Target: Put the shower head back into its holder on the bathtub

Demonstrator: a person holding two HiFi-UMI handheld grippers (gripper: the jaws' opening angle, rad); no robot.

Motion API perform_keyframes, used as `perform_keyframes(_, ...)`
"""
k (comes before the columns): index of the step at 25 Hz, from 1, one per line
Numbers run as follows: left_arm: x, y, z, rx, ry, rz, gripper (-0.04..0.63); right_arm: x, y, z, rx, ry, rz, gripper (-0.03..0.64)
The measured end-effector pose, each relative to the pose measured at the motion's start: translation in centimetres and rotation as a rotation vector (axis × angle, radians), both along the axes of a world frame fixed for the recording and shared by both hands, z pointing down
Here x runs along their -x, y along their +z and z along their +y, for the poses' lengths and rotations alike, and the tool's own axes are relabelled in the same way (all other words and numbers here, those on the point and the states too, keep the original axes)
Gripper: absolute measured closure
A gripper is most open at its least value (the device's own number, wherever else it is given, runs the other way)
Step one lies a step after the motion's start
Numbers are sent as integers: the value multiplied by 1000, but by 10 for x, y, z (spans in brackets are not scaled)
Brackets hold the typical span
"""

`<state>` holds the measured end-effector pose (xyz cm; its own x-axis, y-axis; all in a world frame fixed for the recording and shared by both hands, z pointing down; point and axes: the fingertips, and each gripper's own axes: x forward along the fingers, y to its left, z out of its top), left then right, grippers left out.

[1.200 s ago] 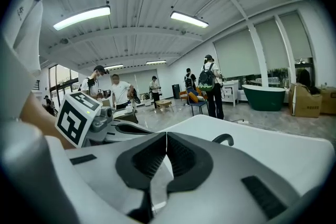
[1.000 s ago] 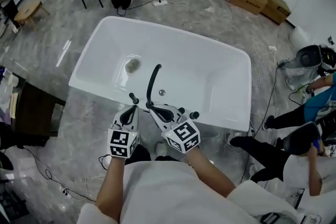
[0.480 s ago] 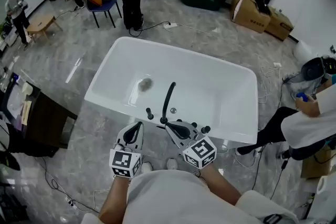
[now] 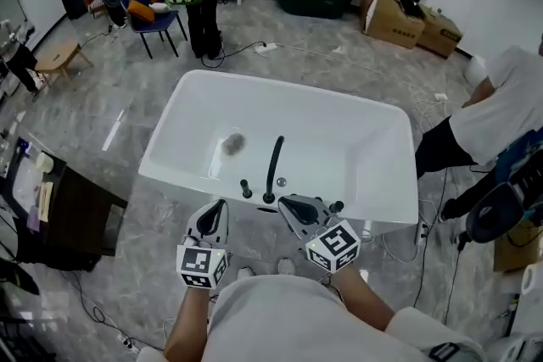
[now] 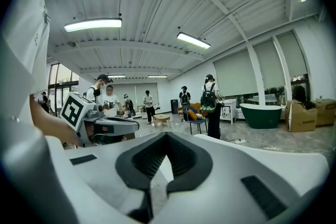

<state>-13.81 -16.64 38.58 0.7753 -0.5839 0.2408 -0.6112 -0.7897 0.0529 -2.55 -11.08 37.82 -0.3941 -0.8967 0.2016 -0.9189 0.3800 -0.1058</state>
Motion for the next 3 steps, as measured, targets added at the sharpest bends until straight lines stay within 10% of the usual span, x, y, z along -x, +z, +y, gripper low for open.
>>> perform_keyframes(3, 9, 2, -3, 12, 12, 2, 583, 12, 2, 0, 10, 8, 1, 600)
